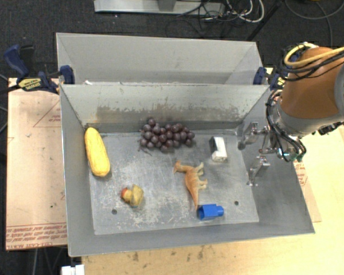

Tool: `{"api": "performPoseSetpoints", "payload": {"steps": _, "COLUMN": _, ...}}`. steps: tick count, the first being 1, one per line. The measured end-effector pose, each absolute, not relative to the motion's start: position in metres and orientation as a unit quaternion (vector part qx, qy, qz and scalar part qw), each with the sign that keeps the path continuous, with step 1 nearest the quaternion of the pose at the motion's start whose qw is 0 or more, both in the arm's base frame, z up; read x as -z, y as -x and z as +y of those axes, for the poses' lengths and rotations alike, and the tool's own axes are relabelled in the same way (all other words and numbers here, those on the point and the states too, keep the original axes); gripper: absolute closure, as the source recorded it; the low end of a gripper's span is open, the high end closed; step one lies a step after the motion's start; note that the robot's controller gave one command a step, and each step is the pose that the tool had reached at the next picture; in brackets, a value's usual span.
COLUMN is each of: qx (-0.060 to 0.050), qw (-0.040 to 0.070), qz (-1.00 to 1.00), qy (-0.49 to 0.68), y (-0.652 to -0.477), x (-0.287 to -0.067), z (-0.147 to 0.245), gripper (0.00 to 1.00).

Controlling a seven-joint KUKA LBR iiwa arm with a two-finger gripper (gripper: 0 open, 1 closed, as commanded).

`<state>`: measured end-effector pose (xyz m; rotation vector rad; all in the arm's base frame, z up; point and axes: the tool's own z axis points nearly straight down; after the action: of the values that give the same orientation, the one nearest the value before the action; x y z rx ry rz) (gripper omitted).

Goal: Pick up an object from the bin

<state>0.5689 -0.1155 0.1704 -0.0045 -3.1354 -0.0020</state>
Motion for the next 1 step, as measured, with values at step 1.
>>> {"api": "performPoseSetpoints", "payload": {"steps": 1, "qx": 0.0, "qw": 0.0, "qz": -1.0, "qy": 0.0, "y": -0.5706, "x": -0.1748, "z": -0.1152, "gripper": 0.0}}
